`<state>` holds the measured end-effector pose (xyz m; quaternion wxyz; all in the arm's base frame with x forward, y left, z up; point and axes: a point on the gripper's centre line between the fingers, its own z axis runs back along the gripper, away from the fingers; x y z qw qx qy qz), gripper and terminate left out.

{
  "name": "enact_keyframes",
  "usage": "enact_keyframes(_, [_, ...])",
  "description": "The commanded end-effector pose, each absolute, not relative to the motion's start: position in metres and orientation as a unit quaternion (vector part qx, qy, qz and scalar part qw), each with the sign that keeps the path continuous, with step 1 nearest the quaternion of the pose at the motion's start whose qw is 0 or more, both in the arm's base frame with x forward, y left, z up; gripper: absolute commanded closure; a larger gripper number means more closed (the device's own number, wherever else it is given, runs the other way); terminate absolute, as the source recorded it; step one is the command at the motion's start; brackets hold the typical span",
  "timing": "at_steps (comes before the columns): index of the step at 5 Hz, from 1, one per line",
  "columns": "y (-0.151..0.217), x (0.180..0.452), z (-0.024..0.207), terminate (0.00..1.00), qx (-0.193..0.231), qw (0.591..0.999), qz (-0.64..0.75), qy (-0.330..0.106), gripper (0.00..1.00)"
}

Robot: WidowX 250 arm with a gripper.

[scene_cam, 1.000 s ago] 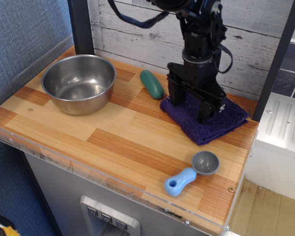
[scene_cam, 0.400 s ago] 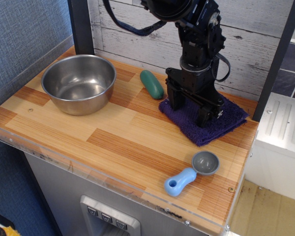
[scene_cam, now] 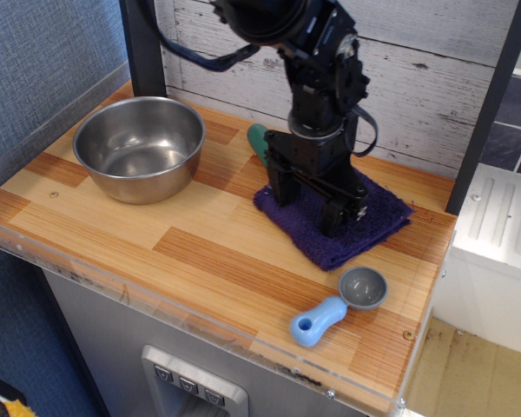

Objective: Slide the blue cloth to the left of the blue scooper.

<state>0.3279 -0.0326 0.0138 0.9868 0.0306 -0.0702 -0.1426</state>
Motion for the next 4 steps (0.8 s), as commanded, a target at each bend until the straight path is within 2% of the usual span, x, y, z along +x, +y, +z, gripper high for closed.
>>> enact_keyframes(1, [0.002,0.297,0.024,0.0,0.051,0.99,-0.102,-0.077,0.0])
enact_keyframes(2, [0.012,0.281,0.021,0.0,0.042,0.993,-0.082,-0.069,0.0])
enact_keyframes(4, [0.028,0.253,0.032,0.0,0.066,0.994,-0.058,-0.066,0.0])
